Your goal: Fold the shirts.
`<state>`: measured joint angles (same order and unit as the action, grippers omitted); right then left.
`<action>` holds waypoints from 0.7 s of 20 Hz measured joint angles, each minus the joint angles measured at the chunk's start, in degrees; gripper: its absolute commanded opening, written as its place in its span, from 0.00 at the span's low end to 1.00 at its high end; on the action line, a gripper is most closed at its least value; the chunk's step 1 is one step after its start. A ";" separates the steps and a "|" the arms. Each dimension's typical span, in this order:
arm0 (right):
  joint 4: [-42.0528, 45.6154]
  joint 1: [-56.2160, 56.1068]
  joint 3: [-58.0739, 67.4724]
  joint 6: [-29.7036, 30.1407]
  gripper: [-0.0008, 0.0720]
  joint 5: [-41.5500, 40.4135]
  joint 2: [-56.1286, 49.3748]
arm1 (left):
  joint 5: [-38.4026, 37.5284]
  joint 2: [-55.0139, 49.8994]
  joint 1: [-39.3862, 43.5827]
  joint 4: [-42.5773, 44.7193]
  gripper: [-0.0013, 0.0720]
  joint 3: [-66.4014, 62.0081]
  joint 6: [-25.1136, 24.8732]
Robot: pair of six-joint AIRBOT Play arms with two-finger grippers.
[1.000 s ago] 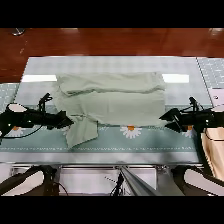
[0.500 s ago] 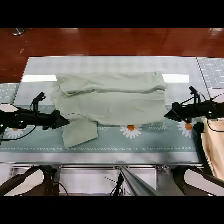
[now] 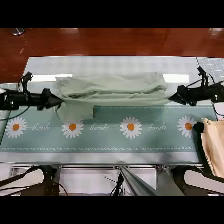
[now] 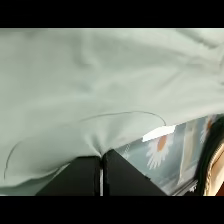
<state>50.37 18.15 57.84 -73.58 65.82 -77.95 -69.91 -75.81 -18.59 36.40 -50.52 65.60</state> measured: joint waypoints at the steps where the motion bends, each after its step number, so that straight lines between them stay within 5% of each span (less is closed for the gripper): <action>1: -0.35 -0.76 2.89 -0.63 0.04 -0.76 -2.32 | 0.15 -2.69 0.76 -0.44 0.05 -3.52 0.85; 12: -10.23 -3.06 33.11 -3.63 0.04 -3.93 -29.97 | -1.86 -31.82 4.79 -1.33 0.05 -38.40 11.04; 13: -11.45 -3.06 34.80 -3.65 0.14 -3.98 -31.91 | -1.86 -33.24 4.96 -1.25 0.07 -39.45 11.17; 14: -12.57 -3.06 35.98 -3.65 0.67 -4.13 -33.42 | -1.77 -34.42 5.14 -1.20 0.30 -40.30 10.82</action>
<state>37.80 15.09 93.82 -77.23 61.69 -111.37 -71.68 -110.24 -13.45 35.20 -90.83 76.42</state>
